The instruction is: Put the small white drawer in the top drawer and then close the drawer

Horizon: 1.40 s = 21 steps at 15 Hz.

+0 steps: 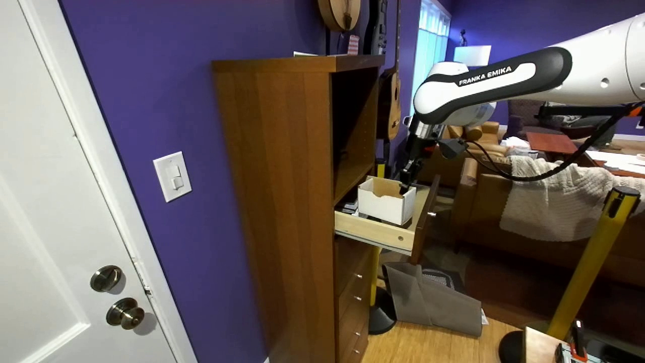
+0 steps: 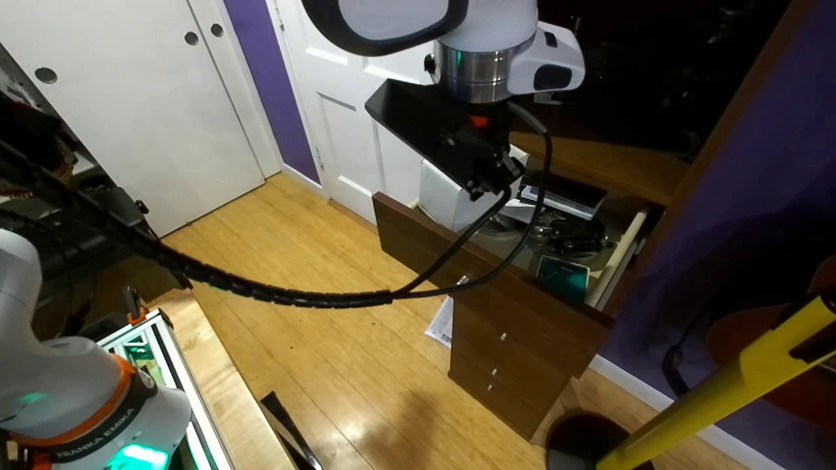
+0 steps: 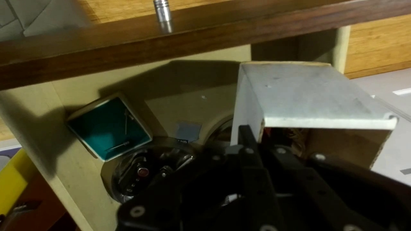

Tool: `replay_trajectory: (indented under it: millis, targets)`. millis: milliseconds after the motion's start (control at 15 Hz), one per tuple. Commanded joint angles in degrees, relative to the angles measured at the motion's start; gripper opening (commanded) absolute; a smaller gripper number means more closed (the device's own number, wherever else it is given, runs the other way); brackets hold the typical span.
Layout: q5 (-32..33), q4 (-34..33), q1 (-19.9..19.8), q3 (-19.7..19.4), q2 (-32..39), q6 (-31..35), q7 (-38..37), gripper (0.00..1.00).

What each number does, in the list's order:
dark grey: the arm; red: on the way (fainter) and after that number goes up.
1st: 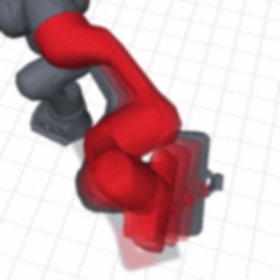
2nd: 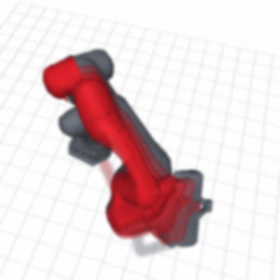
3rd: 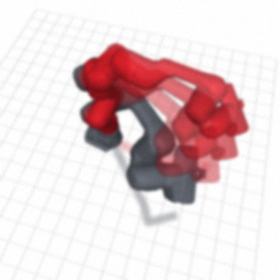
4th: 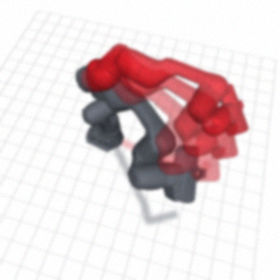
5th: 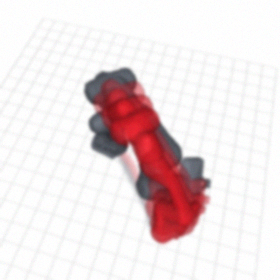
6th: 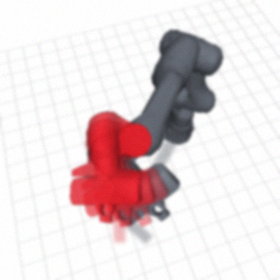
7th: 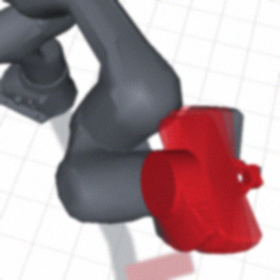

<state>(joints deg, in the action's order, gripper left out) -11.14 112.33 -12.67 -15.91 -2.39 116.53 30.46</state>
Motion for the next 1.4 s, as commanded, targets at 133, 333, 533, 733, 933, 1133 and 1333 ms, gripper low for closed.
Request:
replay_trajectory:
  millis: [133, 333, 533, 733, 933, 1133, 1333]
  targets:
    - [2.1, -0.2, -0.5, 0.3, 1.5, -0.5, 5.0, 0.01]
    - [1.8, 0.8, -0.4, 0.7, 1.6, -0.5, 7.4, 0.01]
    - [1.8, 1.4, -0.4, 1.2, 2.0, 0.4, 8.3, 0.01]
    - [1.6, 1.8, -0.5, 1.5, 2.2, 1.0, 8.5, 0.01]
    - [1.3, 2.6, -0.5, 1.5, 2.1, 1.9, 9.3, 0.01]
    - [1.0, 2.9, -0.5, 1.5, 2.0, 2.6, 9.7, 0.35]
    - [0.4, 3.0, -0.3, 1.7, 0.8, 2.3, 9.9, 0.59]
